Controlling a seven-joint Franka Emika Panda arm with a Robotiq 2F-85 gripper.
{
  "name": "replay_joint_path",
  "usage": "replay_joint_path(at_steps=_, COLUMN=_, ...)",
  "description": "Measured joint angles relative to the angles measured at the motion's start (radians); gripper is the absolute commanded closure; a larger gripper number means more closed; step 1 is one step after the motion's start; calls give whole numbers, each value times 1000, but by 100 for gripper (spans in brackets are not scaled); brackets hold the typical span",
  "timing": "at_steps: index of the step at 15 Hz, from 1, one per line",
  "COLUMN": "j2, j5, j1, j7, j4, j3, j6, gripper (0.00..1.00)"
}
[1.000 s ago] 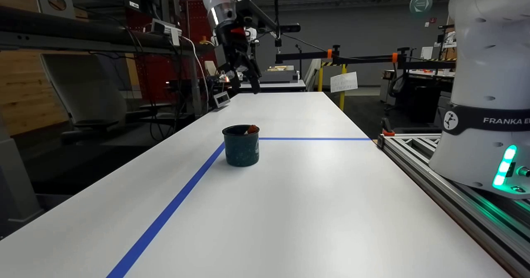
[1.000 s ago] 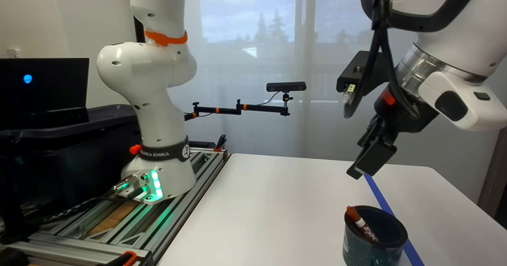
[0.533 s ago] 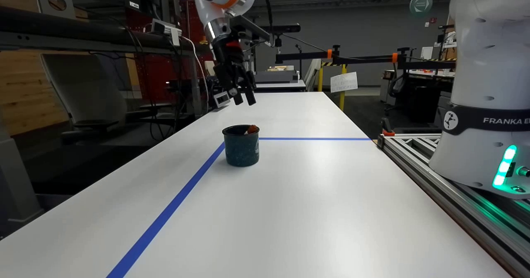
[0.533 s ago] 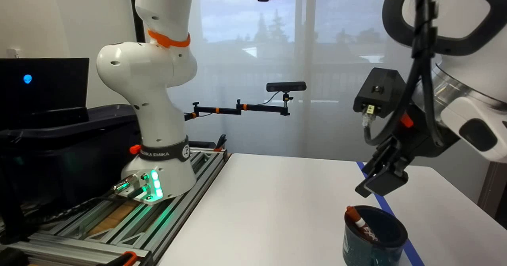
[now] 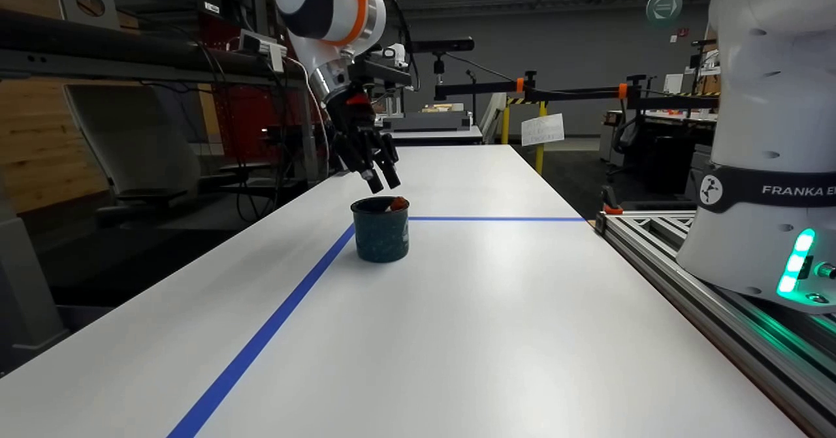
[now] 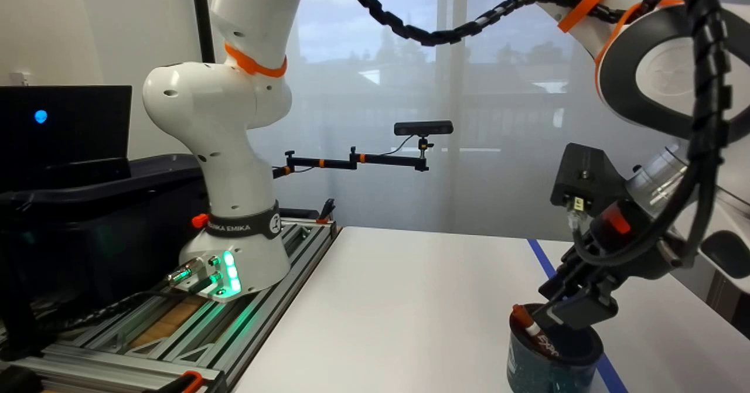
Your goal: Take the red marker out of the mug.
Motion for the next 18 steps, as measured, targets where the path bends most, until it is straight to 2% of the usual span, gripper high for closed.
replay_joint_path(at_steps=2, j2=26, j5=-11, j1=1, j7=9, j4=20, j3=8, j6=-1, gripper=57)
replay_joint_path(at_steps=3, j2=36, j5=-15, j1=2, j7=13, j4=30, j3=12, j6=-4, gripper=66)
replay_joint_path(at_steps=4, j2=46, j5=-18, j1=2, j7=17, j4=39, j3=16, j6=-11, gripper=62)
replay_joint_path(at_steps=6, j2=63, j5=-24, j1=4, j7=25, j4=55, j3=21, j6=-22, gripper=67)
replay_joint_path(at_steps=8, j2=77, j5=-29, j1=4, j7=33, j4=69, j3=25, j6=-34, gripper=69)
replay_joint_path(at_steps=11, j2=94, j5=-37, j1=4, j7=40, j4=87, j3=25, j6=-44, gripper=63)
replay_joint_path(at_steps=18, j2=125, j5=-48, j1=3, j7=57, j4=111, j3=22, j6=-54, gripper=64)
